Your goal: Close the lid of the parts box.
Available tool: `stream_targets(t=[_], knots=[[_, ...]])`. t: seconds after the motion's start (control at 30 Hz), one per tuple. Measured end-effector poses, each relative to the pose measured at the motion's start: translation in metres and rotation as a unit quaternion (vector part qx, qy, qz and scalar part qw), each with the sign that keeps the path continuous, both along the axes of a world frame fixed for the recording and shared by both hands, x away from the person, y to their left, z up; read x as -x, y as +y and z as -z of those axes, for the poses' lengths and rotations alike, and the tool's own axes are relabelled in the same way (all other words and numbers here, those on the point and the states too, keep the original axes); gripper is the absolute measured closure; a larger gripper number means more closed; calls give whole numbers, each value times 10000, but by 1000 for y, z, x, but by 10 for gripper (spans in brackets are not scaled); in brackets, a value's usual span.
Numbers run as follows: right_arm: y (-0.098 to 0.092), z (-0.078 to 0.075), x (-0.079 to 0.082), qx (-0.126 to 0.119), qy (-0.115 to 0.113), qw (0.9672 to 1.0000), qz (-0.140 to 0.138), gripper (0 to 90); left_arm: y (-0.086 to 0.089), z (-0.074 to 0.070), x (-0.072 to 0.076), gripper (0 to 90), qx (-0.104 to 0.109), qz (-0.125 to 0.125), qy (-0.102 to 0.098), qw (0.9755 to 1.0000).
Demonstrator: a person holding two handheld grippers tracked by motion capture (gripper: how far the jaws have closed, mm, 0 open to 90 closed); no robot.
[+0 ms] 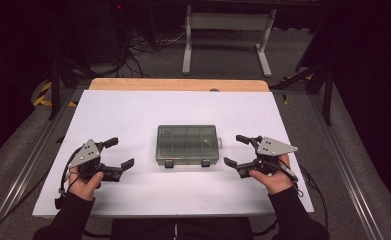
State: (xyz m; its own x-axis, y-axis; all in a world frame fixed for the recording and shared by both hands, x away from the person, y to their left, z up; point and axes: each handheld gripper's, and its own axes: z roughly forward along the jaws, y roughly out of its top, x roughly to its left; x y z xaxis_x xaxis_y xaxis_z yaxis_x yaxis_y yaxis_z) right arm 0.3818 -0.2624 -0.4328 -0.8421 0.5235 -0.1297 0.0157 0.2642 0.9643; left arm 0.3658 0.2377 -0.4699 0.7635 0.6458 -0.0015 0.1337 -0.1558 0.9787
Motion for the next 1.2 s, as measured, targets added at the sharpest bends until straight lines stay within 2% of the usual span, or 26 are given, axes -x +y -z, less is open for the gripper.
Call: stream_targets(t=[0.3, 0.33, 0.4, 0.67, 0.83, 1.03, 1.2], knots=[[-4, 17, 1, -130, 98, 9998, 108, 116, 8, 11, 3, 41, 73, -154, 53, 9998], [-5, 23, 2, -119, 154, 9997, 145, 114, 9, 14, 5, 41, -10, -188, 45, 9998], [-6, 25, 2, -15, 169, 9997, 170, 114, 10, 17, 6, 41, -26, -218, 56, 9997], [-11, 34, 2, -50, 285, 9992, 268, 113, 14, 26, 6, 39, 4, -301, 139, 9995], [-14, 36, 2, -34, 331, 9989, 322, 112, 14, 26, 6, 40, 50, -330, 186, 9993], [-14, 37, 2, -63, 355, 9988, 330, 112, 13, 25, 5, 42, -73, -350, 228, 9991], [-14, 36, 2, -68, 349, 9989, 319, 112, 13, 22, 6, 35, -84, -358, 231, 9991]])
